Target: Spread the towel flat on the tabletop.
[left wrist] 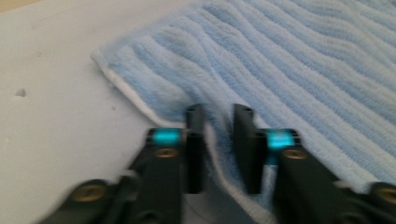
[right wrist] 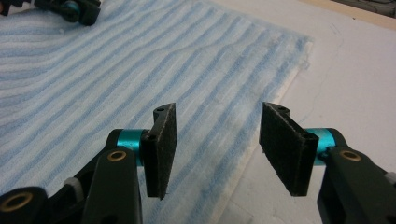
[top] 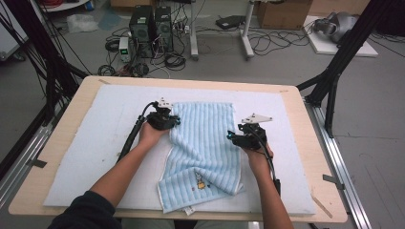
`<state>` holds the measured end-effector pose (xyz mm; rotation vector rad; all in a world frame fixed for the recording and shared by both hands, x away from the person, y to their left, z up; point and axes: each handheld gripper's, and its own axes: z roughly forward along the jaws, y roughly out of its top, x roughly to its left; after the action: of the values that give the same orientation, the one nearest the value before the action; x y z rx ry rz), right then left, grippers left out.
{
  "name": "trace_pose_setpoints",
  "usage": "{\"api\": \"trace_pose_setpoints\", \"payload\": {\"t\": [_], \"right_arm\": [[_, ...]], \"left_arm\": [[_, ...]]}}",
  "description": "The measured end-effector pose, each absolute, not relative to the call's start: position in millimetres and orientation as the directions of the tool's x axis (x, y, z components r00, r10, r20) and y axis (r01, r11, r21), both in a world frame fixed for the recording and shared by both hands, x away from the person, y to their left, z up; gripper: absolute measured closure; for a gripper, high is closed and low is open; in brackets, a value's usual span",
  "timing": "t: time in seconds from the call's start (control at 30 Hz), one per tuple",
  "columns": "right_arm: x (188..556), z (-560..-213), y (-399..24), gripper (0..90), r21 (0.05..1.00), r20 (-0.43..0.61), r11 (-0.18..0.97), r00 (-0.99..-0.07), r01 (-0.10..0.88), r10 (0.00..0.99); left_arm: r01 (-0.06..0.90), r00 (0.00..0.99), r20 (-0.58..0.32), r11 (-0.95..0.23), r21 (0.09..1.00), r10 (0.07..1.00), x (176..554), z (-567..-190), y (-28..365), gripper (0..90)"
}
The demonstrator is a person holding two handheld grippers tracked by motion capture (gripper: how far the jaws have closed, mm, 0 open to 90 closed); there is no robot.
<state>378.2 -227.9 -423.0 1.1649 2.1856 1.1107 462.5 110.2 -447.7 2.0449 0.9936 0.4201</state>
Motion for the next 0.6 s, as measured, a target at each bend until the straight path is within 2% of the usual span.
{"api": "trace_pose_setpoints", "payload": {"t": [0.27,0.37,0.4,0.47,0.5,0.6], "right_arm": [[378,-425,-231,45.3,0.811,0.018,0.307,-0.545,0.498,0.838],[379,-426,-232,45.0,0.812,0.025,0.299,-0.542,0.502,0.840],[379,-426,-232,44.9,0.814,0.027,0.296,-0.542,0.500,0.840],[379,-426,-232,44.7,0.814,0.029,0.294,-0.541,0.500,0.840],[379,-426,-232,44.5,0.815,0.030,0.292,-0.539,0.500,0.842],[379,-425,-233,43.8,0.820,0.042,0.277,-0.536,0.500,0.843]], "left_arm": [[0.518,0.511,-0.036,-0.275,0.810,0.859,494,-440,132,84.7],[0.524,0.451,-0.070,-0.201,0.828,0.890,499,-441,144,83.0],[0.531,0.443,-0.098,-0.173,0.830,0.891,500,-442,147,76.9],[0.561,0.427,-0.168,-0.115,0.820,0.889,501,-442,151,51.8],[0.568,0.436,-0.194,-0.102,0.817,0.879,499,-442,152,45.9],[0.547,0.468,-0.213,-0.092,0.832,0.858,490,-438,153,39.2]]}}
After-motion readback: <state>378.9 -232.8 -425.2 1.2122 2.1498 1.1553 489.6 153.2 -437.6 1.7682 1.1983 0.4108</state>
